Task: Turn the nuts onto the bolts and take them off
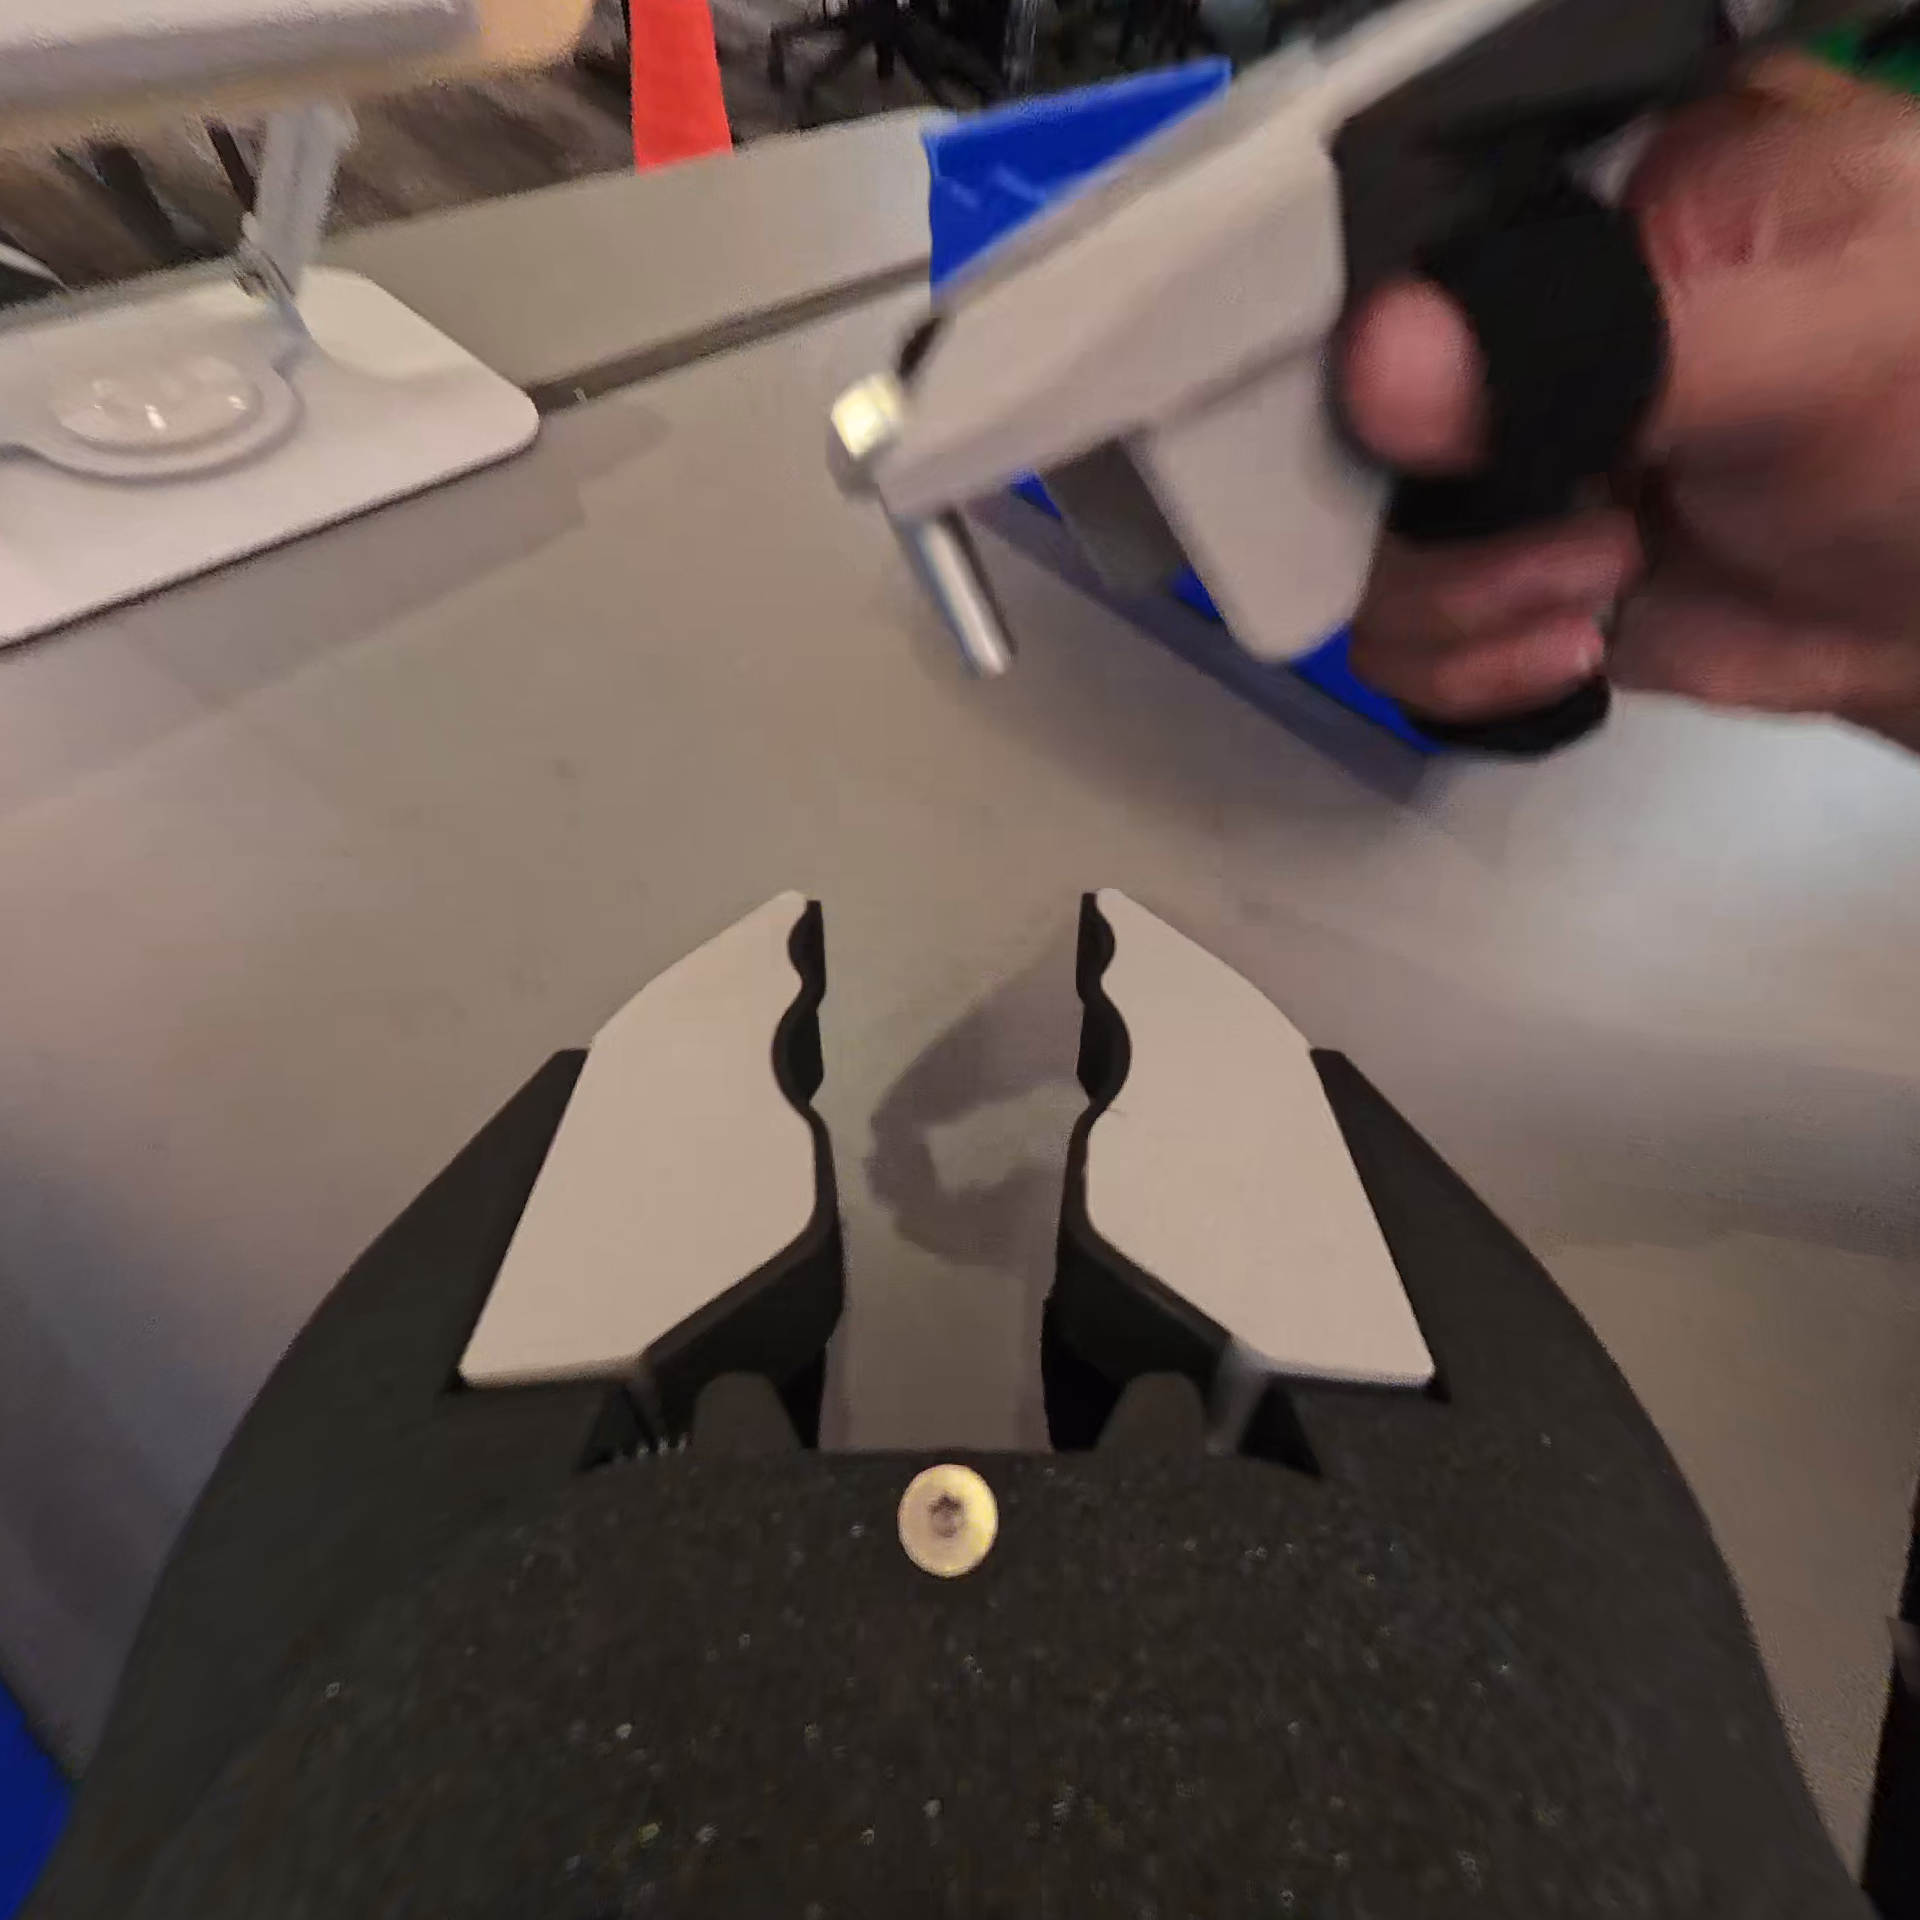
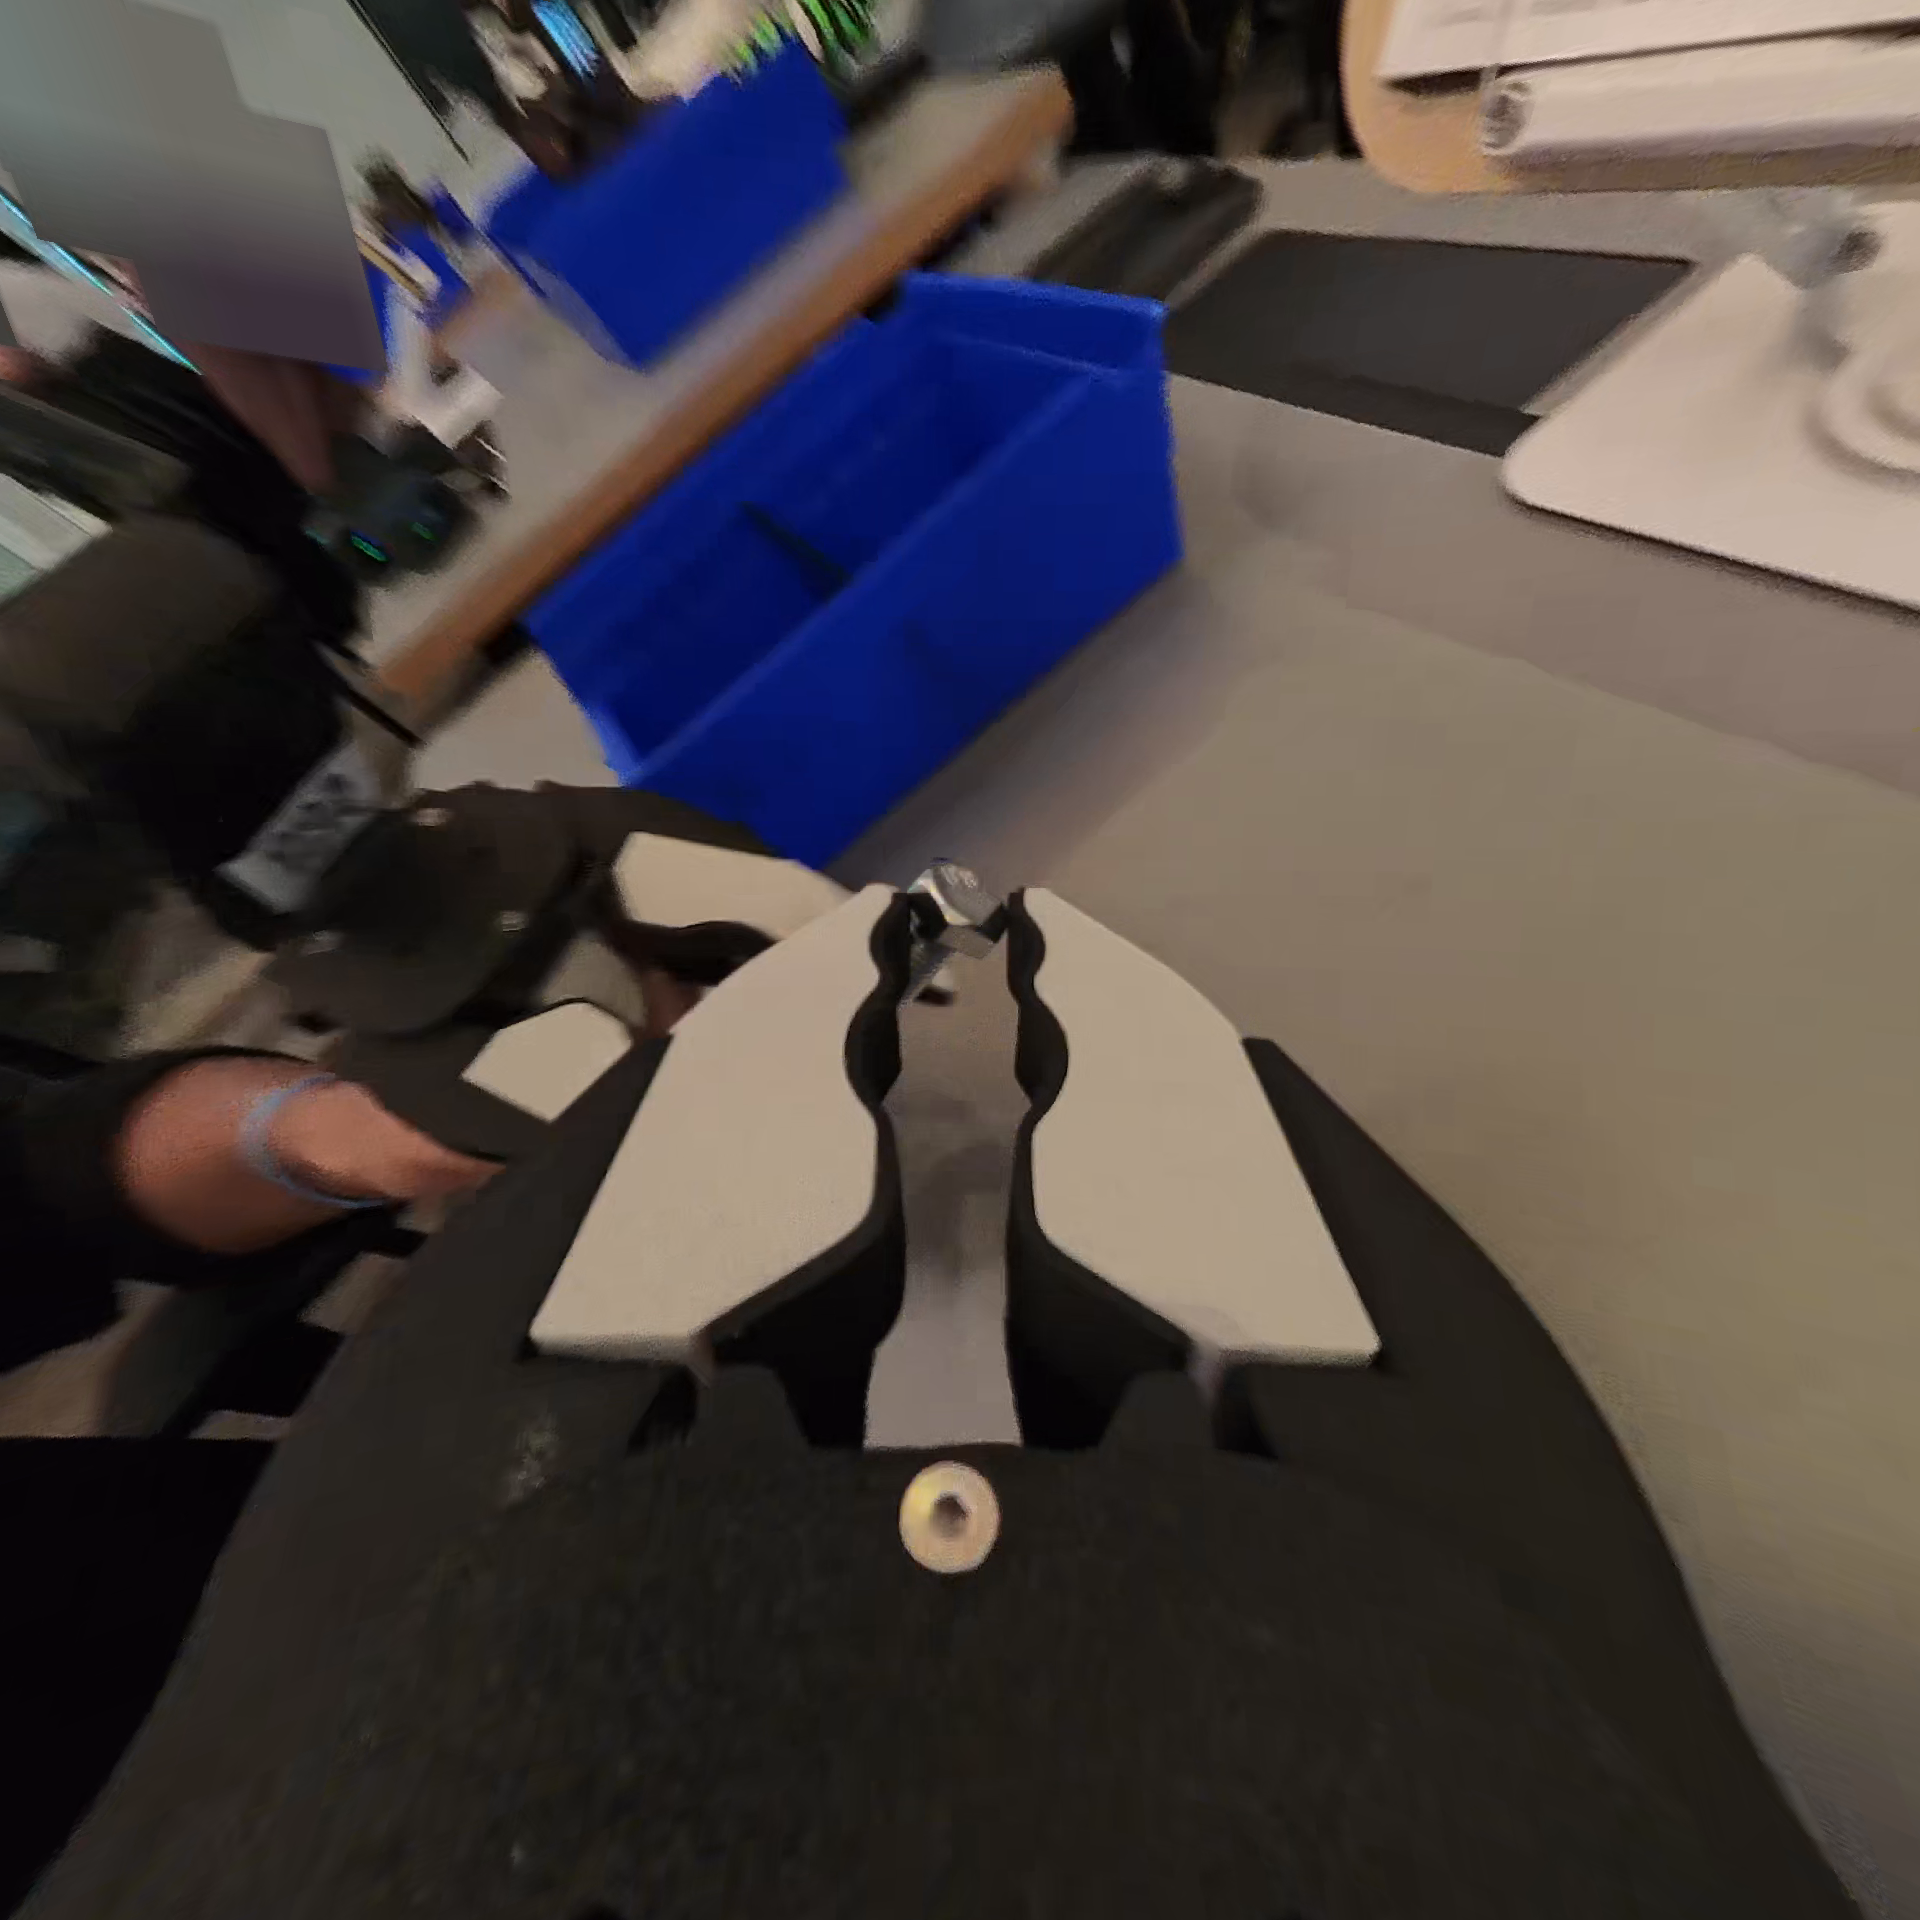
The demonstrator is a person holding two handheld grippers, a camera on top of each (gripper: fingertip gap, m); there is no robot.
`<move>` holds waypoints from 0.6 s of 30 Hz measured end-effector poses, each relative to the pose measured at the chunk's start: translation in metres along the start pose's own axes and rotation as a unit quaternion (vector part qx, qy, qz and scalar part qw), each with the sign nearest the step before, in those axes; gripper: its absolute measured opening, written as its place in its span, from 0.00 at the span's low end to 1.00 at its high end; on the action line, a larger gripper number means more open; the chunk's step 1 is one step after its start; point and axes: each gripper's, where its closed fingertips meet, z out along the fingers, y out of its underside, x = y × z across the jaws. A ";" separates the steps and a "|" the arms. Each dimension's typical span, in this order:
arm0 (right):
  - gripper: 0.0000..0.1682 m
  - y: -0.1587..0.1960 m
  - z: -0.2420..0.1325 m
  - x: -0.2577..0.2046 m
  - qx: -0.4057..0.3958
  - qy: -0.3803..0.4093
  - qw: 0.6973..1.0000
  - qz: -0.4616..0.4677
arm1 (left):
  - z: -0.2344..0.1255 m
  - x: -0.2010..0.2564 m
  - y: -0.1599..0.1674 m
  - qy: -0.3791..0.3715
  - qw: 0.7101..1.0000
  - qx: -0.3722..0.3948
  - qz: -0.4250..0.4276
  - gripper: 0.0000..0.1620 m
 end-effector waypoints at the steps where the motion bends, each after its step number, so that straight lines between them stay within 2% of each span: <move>1: 0.10 0.002 -0.002 -0.009 0.020 -0.019 0.999 0.016 | 0.000 0.001 -0.006 -0.001 1.000 0.014 0.001 0.28; 6: 0.11 0.020 -0.003 -0.022 0.052 -0.041 0.997 0.034 | 0.001 0.011 -0.020 -0.001 0.999 0.034 0.021 0.27; 10: 0.10 0.026 -0.007 -0.021 0.063 -0.050 0.995 0.051 | 0.002 0.018 -0.019 -0.008 0.998 0.035 0.051 0.18; 12: 0.10 0.028 -0.008 -0.021 0.071 -0.056 0.994 0.062 | 0.003 0.024 -0.018 -0.006 0.997 0.035 0.071 0.08; 15: 0.10 0.032 -0.012 -0.019 0.078 -0.062 0.993 0.071 | 0.005 0.026 -0.016 -0.022 0.995 0.029 0.096 0.08; 18: 0.11 0.039 -0.016 -0.019 0.077 -0.071 0.991 0.078 | 0.006 0.031 -0.011 -0.003 0.994 0.014 0.108 0.07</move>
